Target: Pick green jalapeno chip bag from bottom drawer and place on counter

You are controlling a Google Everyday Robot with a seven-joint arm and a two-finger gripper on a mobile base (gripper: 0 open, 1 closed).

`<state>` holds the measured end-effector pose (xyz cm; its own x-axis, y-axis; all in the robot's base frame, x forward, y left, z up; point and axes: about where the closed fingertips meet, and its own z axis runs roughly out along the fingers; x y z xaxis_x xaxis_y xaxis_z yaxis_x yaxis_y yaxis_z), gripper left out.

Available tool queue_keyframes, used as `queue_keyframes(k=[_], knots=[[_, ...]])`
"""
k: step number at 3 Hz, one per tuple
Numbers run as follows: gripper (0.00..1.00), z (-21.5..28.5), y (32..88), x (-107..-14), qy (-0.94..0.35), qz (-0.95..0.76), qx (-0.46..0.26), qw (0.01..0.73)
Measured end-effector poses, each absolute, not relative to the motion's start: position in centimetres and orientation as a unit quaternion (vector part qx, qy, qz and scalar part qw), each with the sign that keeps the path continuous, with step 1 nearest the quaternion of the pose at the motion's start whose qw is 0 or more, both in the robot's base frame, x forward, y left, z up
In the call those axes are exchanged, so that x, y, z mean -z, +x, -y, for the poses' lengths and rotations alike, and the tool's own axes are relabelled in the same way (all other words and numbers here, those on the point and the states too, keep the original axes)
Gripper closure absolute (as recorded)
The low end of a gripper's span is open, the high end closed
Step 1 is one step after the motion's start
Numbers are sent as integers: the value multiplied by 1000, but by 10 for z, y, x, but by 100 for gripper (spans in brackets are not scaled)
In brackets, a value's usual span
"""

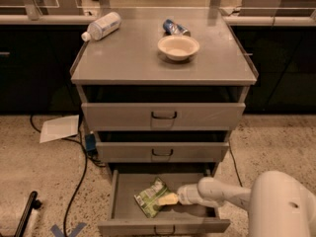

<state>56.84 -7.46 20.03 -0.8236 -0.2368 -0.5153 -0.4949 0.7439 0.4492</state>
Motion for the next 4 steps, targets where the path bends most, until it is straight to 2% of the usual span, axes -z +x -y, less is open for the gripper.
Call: queue_keyframes(k=[1, 4], knots=[[0, 50, 582, -189, -224, -901, -307, 209], [0, 46, 585, -171, -217, -900, -316, 205]])
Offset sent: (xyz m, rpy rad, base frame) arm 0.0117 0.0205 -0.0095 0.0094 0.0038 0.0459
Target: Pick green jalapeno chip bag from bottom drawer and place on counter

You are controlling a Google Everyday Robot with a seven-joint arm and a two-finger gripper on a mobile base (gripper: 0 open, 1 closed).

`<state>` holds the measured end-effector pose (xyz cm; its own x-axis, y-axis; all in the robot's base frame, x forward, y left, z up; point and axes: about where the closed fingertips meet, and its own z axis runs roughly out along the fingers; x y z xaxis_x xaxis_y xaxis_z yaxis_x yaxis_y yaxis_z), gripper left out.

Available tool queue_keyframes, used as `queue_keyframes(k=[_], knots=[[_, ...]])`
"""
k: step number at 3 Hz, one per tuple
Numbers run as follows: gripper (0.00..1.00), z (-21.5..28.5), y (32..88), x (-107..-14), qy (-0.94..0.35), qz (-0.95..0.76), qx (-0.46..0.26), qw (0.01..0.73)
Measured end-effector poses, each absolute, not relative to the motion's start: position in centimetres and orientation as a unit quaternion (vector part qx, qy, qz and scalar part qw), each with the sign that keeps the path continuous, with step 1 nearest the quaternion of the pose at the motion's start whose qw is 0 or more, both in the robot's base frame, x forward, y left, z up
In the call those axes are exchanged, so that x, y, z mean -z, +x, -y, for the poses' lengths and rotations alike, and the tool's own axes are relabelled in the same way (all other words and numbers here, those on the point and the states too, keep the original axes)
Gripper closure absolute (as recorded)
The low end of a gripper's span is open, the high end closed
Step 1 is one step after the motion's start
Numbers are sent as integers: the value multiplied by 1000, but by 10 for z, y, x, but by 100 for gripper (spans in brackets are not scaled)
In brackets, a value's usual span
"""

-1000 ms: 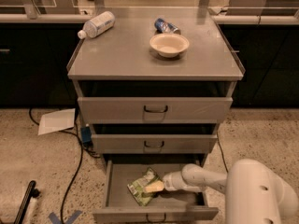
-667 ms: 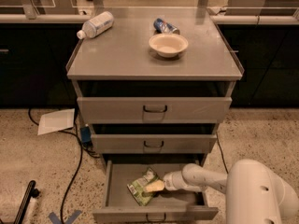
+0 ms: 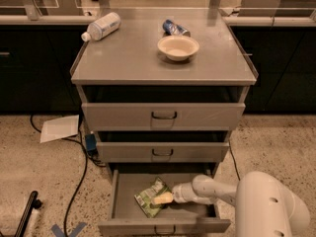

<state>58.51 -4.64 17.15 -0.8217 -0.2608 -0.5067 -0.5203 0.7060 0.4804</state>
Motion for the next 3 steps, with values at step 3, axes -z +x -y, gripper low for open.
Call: queue_keyframes(k=[3], knots=[[0, 11, 601, -142, -231, -888, -343, 200]])
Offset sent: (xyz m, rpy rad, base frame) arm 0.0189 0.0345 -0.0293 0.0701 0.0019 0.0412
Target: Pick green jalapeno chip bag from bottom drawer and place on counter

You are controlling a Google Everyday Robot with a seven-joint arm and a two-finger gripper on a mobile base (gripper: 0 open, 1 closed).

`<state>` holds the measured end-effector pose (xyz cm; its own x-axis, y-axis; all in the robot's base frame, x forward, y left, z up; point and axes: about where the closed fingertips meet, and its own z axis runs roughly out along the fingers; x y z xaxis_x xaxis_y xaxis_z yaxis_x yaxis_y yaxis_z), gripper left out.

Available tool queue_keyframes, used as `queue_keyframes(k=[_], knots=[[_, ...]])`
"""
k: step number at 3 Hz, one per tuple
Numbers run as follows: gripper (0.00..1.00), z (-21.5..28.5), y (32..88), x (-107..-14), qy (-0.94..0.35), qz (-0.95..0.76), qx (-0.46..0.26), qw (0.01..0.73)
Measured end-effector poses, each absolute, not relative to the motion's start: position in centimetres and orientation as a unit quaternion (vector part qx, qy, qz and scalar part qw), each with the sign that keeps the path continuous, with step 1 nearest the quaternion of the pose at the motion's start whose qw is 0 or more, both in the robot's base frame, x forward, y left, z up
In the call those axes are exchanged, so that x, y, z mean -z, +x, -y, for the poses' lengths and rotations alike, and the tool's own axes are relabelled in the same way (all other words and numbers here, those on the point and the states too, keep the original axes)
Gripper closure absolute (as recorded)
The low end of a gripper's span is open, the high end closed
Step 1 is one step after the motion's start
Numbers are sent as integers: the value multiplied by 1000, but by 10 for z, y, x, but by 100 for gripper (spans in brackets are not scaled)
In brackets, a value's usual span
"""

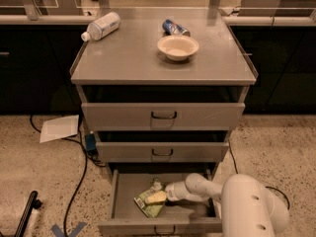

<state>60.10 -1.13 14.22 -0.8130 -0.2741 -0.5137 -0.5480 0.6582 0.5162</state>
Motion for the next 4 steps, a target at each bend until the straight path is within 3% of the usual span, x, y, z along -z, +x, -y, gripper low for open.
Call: queue_keyframes(k=[1, 2, 4], knots=[[0, 4, 601, -129, -234, -890, -345, 184], [19, 4, 601, -129, -235, -890, -344, 184], [66, 4, 601, -129, -235, -890, -345, 184]])
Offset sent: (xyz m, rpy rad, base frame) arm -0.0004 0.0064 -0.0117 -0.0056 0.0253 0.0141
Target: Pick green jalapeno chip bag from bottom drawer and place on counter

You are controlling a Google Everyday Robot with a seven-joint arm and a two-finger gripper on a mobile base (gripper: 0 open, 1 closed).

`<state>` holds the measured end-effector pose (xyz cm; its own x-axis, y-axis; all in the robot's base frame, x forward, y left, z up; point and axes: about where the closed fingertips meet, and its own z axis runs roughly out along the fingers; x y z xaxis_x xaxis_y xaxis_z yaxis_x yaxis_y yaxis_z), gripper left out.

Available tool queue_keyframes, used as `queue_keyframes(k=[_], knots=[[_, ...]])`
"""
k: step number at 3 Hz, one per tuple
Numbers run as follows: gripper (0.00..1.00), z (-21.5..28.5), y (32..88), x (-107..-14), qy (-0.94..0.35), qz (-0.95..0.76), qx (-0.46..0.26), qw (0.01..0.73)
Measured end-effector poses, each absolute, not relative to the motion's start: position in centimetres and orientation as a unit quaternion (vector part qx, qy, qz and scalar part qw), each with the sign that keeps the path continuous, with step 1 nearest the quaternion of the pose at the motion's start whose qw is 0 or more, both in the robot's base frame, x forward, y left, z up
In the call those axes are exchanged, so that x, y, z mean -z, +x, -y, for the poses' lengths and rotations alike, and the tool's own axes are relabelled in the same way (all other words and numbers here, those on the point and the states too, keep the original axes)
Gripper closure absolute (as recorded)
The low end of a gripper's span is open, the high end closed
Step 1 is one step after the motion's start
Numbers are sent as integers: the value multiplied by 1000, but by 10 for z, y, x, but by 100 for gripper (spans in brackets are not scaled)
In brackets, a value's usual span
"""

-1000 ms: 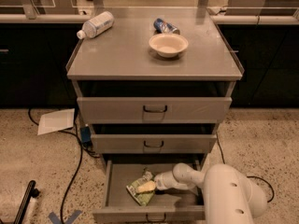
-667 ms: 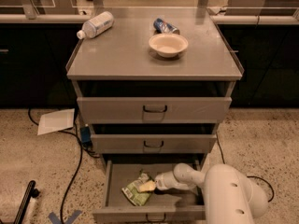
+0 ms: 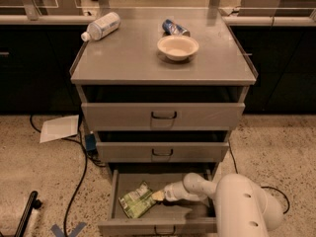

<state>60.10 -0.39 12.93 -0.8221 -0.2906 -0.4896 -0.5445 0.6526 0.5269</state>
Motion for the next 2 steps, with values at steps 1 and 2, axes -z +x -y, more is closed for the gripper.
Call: queue_keyframes(k=[1, 2], knots=[[89, 4, 601, -129, -235, -890, -345, 184], [100, 4, 601, -129, -235, -890, -345, 184]])
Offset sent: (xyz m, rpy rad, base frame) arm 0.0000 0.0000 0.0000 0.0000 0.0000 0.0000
